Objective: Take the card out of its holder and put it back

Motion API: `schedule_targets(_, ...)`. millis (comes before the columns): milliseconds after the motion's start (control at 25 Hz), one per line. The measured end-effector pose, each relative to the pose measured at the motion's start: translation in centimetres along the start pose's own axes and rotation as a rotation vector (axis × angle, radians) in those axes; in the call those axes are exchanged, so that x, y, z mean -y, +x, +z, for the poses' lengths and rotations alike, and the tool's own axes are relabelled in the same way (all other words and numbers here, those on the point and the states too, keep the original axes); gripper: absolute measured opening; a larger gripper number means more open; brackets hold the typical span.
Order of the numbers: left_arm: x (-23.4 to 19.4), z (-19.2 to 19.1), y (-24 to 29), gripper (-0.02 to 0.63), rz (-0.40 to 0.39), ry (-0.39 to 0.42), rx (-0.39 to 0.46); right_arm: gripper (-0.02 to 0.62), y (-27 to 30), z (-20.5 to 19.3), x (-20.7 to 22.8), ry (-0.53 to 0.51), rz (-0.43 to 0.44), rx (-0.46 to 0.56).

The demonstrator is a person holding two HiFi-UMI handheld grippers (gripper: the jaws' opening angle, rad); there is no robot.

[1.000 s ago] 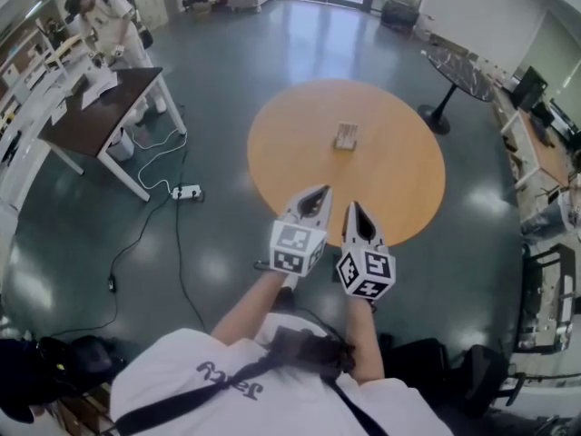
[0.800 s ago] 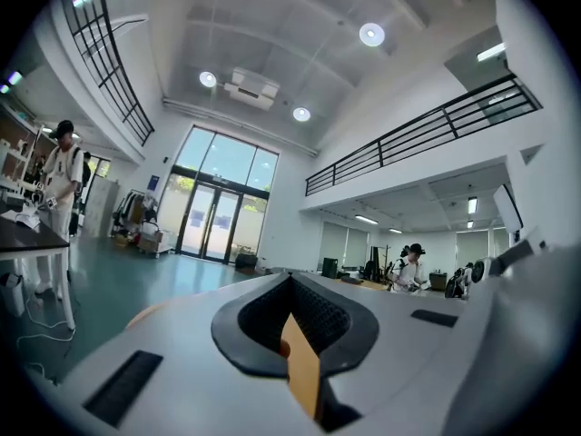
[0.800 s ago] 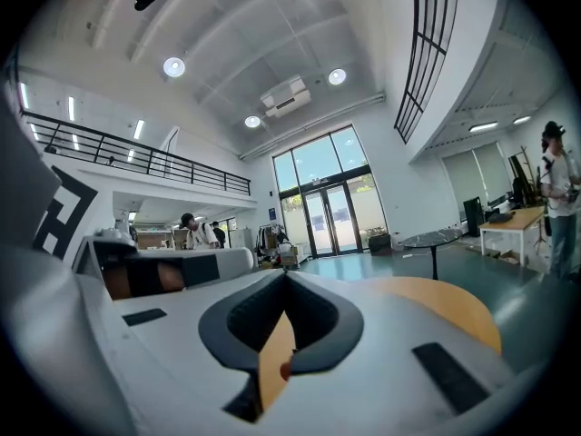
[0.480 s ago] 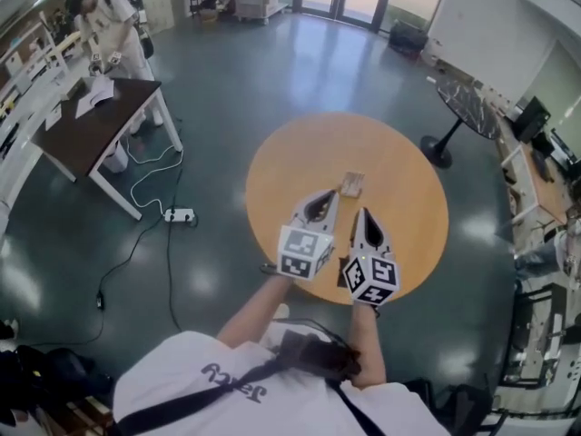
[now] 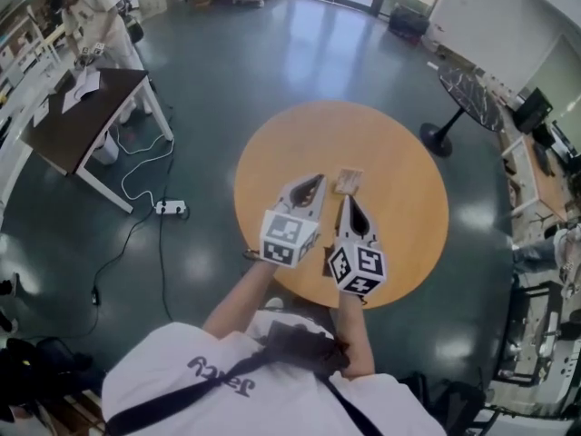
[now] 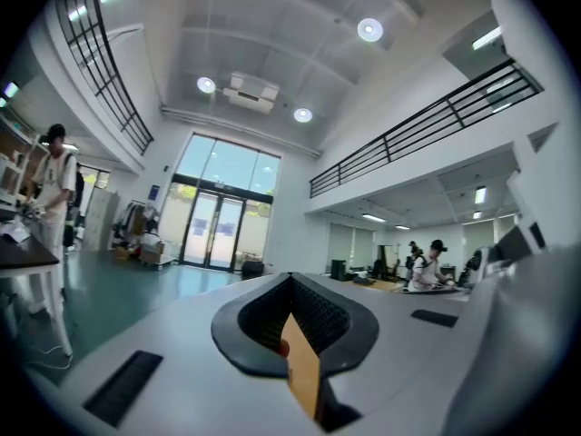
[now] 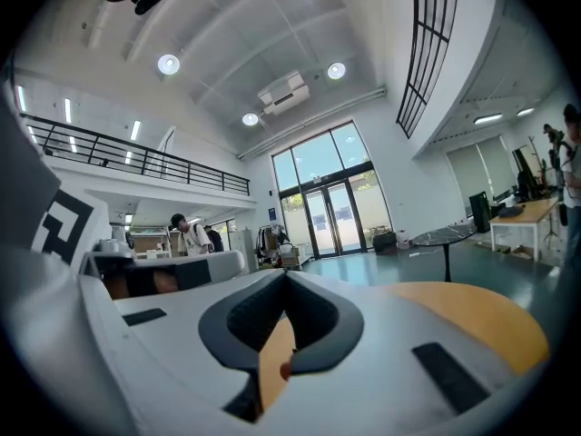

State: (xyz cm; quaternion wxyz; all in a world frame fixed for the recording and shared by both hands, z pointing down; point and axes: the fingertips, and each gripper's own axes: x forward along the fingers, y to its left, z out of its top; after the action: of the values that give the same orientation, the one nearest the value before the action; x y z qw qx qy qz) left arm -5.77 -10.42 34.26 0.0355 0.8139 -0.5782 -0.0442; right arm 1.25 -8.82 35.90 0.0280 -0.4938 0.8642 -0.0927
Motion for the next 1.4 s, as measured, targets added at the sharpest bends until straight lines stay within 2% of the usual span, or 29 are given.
schedule_targets(80, 1.6, -1.0, 0.7, 0.014, -0.088, 0.001, -0.001, 0.02, 0.5, -0.7, 1.2, 0.011, -0.005, -0.018)
schedule_targets(120, 1.8, -1.7, 1.1, 0.014, -0.099, -0.008, -0.01, 0.019, 1.0, -1.1, 1.8, 0.014, -0.007, -0.029)
schedule_targets(320, 0.1, -4.3, 3.5, 0.014, -0.025, -0.074, -0.077, 0.02, 2.9, -1.9, 4.3, 0.012, -0.013, -0.074)
schedule_targets(480, -0.5, -6.1, 4.8, 0.014, 0.003, -0.076, -0.112, 0.02, 3.8, -3.8, 6.5, 0.043, -0.037, -0.126)
schedule_targets(840, -1.7, -13.5, 5.5, 0.014, -0.01, -0.02, -0.279, 0.02, 4.1, -8.9, 8.2, 0.074, -0.036, -0.258)
schedule_targets(1160, -4.4, -17.4, 5.2, 0.018, -0.011, 0.009, -0.37, 0.02, 4.6, -10.5, 9.8, 0.105, -0.023, -0.313)
schedule_targets(1360, -6.2, -18.8, 5.3, 0.034, -0.036, 0.029, -0.412, 0.02, 4.6, -11.7, 11.4, 0.122, -0.038, -0.351)
schedule_targets(1400, -6.5, -18.9, 5.4, 0.055, -0.041, 0.038, -0.415, 0.02, 4.7, -11.9, 11.8, 0.126, -0.041, -0.358)
